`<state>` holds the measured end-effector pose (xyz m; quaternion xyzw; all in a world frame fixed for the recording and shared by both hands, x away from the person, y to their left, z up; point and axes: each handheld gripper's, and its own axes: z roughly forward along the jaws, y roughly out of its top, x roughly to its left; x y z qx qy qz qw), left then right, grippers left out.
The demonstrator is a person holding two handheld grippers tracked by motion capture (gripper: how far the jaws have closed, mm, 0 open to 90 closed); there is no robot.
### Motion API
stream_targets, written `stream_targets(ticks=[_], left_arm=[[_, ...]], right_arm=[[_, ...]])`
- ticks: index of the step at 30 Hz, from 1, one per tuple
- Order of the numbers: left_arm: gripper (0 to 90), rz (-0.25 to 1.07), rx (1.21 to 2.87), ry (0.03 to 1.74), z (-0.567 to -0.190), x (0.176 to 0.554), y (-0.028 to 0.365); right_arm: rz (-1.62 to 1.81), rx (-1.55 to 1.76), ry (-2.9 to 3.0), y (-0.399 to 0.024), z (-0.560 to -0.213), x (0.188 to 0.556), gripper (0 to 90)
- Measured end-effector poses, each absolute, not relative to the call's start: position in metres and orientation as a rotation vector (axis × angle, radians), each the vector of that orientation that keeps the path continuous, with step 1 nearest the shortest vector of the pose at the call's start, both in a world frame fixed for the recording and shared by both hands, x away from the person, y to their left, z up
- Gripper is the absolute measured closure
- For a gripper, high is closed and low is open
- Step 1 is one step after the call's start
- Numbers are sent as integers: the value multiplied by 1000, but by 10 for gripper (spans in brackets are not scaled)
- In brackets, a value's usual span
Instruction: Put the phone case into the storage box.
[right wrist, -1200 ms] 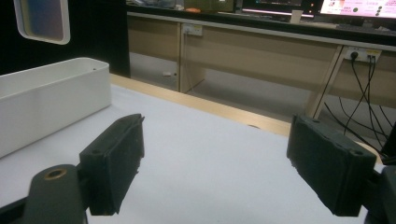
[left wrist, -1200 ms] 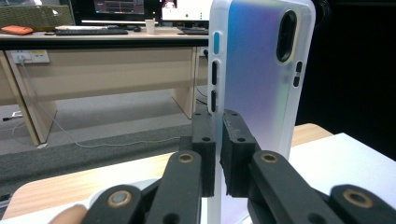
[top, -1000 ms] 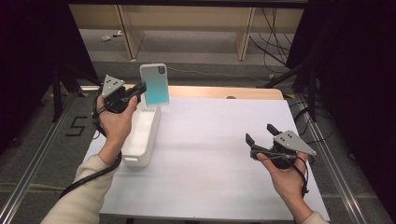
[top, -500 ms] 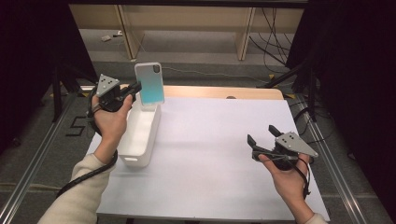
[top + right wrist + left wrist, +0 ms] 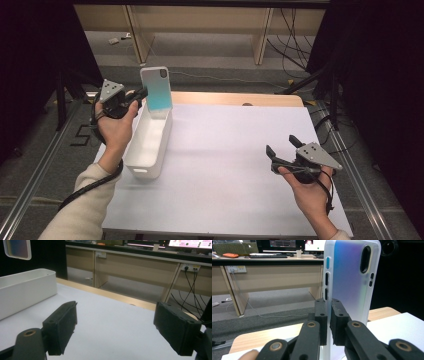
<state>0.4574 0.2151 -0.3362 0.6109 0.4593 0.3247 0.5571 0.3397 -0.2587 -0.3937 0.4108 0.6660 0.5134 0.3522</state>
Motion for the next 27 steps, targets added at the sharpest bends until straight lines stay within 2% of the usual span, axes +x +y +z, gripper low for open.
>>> stream_targets(ticks=[27], left_arm=[[847,773,1427,1104,-342,469,227]], right_arm=[[1309,1071,1737,-263,-395,337,199]])
